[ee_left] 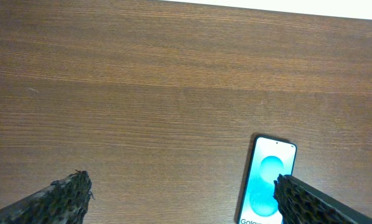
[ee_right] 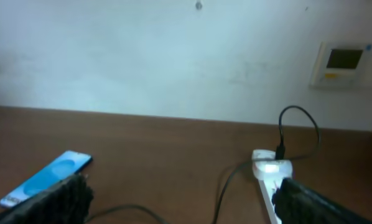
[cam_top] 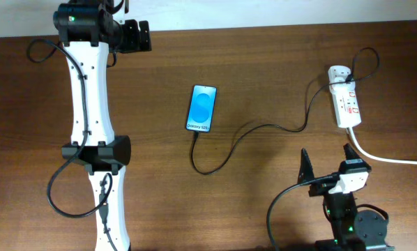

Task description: Plug charger to phone and switch on socket

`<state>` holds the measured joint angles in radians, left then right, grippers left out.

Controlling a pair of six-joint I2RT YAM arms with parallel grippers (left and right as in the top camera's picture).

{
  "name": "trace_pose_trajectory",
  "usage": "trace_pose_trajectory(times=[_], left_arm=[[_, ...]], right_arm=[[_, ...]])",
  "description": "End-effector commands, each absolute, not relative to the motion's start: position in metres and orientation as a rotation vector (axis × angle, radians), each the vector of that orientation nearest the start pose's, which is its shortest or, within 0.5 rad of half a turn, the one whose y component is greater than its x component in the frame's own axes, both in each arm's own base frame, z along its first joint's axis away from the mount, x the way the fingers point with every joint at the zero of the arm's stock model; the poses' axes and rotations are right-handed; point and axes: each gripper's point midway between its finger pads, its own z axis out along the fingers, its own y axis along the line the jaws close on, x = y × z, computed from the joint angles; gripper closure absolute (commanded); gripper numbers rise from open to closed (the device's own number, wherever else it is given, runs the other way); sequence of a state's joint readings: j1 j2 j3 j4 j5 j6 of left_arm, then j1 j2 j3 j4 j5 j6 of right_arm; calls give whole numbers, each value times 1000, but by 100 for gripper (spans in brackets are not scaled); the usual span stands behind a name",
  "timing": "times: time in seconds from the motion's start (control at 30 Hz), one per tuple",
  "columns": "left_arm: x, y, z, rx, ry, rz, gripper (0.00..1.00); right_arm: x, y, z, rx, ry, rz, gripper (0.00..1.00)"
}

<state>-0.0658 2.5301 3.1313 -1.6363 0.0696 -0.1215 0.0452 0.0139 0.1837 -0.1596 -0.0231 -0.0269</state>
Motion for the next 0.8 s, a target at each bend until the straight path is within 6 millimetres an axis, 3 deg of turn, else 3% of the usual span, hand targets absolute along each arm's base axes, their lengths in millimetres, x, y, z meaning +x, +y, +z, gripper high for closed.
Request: trace_pose_trajectory(times=[0.0,0.13,0.43,0.57,0.77], left_arm=[[528,-43,241,-68,2612,-141,1],[528,-43,241,-68,2612,-141,1],[528,-43,241,-68,2612,-141,1],[528,-43,241,-68,2612,-141,1],[528,-43,241,-68,2612,-141,1]], right_arm=[[238,15,208,-73,1538,26,2],[243,15,198,-95,1521,2,2],[246,10,194,-114,1490,-67,2],[246,-1,157,27,1643,-19,2],[246,-1,157,13,1644,-32,2]])
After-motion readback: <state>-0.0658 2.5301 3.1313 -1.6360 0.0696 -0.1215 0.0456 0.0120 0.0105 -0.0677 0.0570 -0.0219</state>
